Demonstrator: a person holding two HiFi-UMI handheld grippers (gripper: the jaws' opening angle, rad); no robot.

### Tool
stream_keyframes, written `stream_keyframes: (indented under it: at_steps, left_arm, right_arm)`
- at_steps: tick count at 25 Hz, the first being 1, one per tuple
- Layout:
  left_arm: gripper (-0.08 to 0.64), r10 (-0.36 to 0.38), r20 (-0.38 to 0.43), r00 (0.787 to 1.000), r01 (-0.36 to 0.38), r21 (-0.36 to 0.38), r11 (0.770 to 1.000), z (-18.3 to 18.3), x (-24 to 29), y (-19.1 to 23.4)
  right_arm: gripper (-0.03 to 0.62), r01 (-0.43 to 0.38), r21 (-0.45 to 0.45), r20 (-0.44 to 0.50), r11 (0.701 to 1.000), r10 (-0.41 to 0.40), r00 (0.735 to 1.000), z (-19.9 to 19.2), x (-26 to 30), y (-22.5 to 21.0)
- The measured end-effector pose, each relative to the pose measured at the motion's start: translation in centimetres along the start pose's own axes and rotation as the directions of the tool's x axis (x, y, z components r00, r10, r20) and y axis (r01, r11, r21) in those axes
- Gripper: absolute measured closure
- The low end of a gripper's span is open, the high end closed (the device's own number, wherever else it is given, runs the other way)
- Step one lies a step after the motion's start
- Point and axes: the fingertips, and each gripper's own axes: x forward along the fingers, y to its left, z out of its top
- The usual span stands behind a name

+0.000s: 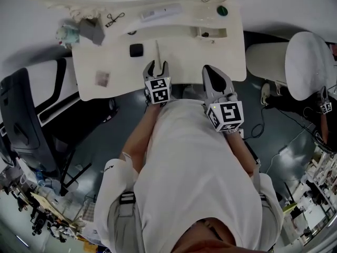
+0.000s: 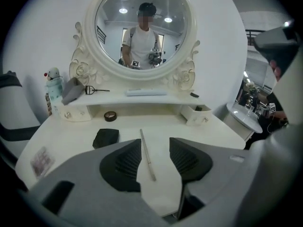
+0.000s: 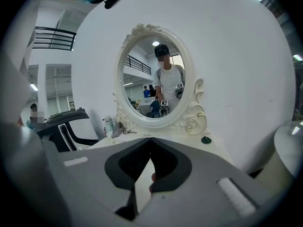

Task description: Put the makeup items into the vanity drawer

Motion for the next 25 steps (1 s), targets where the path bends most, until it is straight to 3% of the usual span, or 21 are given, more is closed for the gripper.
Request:
stream_keyframes:
  at_steps: [3, 8, 18, 25]
  left_arm:
    - [0.377, 0.018, -0.053, 0.998, -0.018, 0.000, 1.000, -2.0, 2.0, 0.8]
    - [0.377, -0.025, -0.132, 0.991, 0.020, -0.033, 0.999, -4.2, 3.9, 0.8]
    - [0.377, -0.039, -0.267, 0.963, 0.046, 0.021, 0.999, -7.0, 5.2, 0.8]
    - [0.502, -0.071, -0.286, 0.956, 0.091, 0.060, 0.994, -7.5, 5.2, 1.9]
  right_arm:
    - [0.583, 0.033, 0.005, -0.011, 0.999, -0.033, 0.999, -0.3, -0.3, -0.2]
    - [0.583, 0.103, 0.011, -0.020, 0.995, -0.103, 0.994, -0.8, -1.1, -0.6]
    - [0.583, 0.205, 0.012, -0.027, 0.979, -0.204, 0.978, -1.2, -2.1, -0.1]
    - [0.583, 0.221, 0.025, -0.029, 0.975, -0.221, 0.975, -1.5, -1.7, 1.1]
